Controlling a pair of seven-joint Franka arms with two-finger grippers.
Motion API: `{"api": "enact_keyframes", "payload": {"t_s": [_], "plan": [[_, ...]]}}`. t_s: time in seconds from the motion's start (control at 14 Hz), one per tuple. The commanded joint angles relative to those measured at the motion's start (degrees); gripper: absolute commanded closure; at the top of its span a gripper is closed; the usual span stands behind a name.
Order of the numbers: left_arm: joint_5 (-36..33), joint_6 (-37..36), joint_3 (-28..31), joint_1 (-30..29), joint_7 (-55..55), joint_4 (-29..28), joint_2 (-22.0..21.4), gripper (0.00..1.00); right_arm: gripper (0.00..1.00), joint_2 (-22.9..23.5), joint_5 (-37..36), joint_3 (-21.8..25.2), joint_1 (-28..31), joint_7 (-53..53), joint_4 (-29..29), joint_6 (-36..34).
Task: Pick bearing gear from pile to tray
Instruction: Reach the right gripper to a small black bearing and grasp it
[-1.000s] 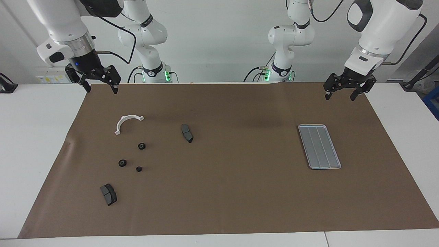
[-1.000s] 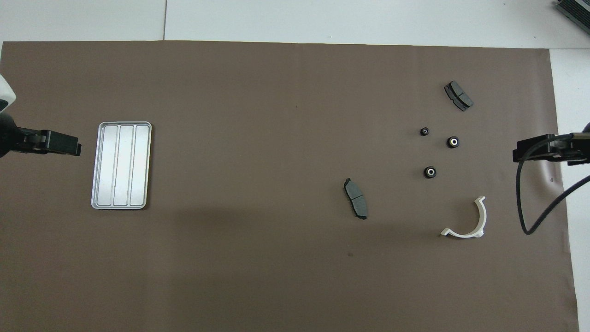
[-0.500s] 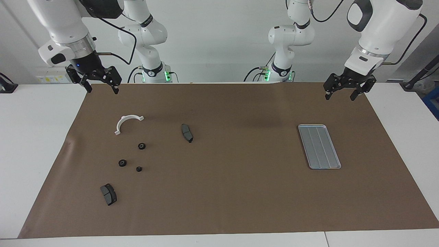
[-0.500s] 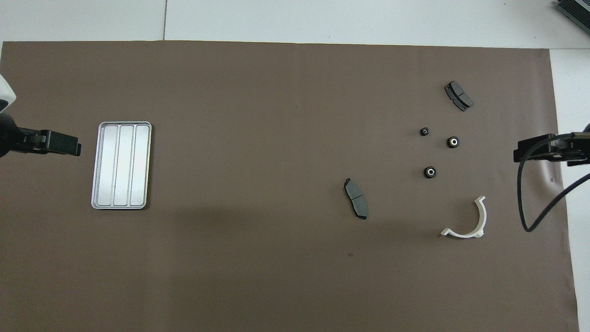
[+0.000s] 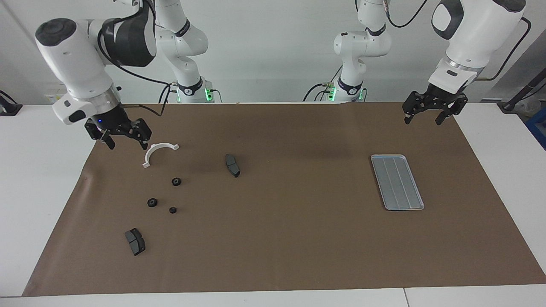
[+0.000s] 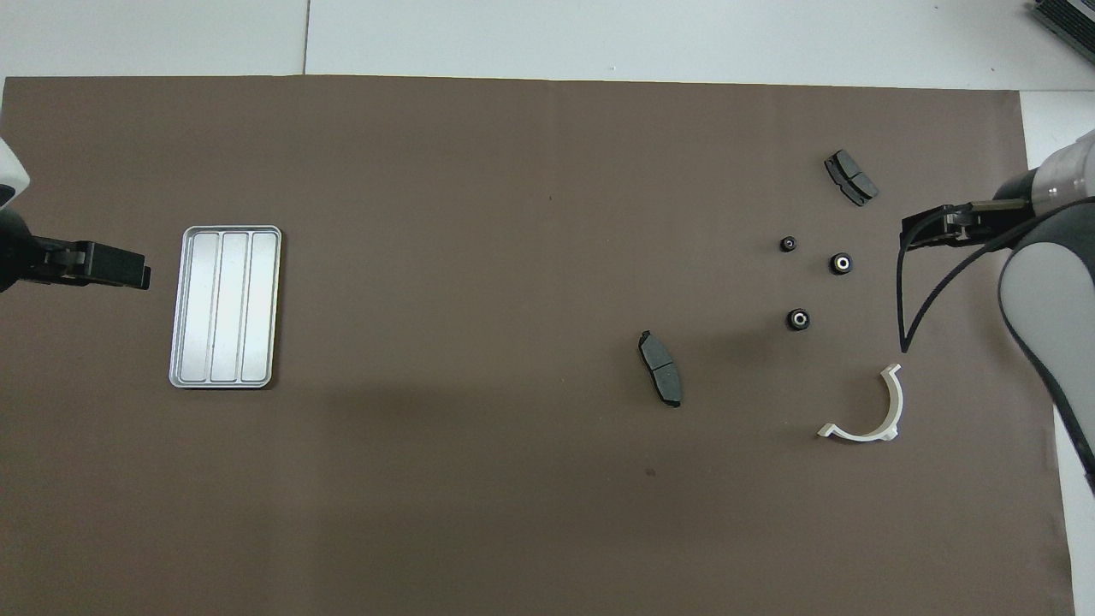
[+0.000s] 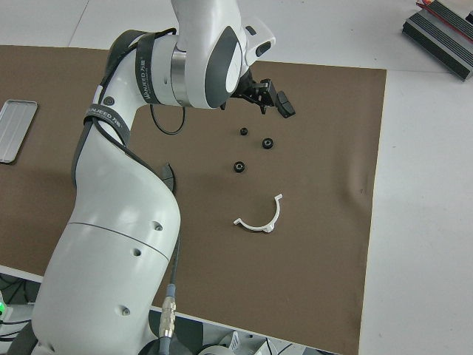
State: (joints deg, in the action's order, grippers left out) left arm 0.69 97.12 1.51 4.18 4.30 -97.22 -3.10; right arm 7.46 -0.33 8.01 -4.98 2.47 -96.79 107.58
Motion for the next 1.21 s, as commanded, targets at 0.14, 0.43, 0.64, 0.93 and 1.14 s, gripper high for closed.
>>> {"api": "enact_keyframes", "payload": {"t_s": [0.14,0.43,0.64,0.93,1.14], "plan": [[-0.7,0.3,0.1,0.0,0.0,-1.4,-1.2,0.0,0.0,8.3,1.3,0.0,0.6,9.0,-1.2,11.6],[-0.7,0.3,0.1,0.0,0.0,-1.4,-1.2,0.0,0.0,10.7,1.7,0.0,1.2,18.6,-10.4,25.7],[-0.7,0.3,0.1,0.0,0.0,-1.4,-1.2,0.0,0.0,12.0,5.8,-0.1,2.2,24.6,-13.5,29.5],[-0.7,0.3,0.1,0.0,0.0,-1.4,-1.2,0.0,0.0,13.5,16.3,0.0,3.1,38.9,-16.1,33.3],[-0.7,0.3,0.1,0.0,0.0,-1.4,-1.2,0.0,0.0,14.3,16.3,0.0,3.0,40.0,-17.5,36.8]]}}
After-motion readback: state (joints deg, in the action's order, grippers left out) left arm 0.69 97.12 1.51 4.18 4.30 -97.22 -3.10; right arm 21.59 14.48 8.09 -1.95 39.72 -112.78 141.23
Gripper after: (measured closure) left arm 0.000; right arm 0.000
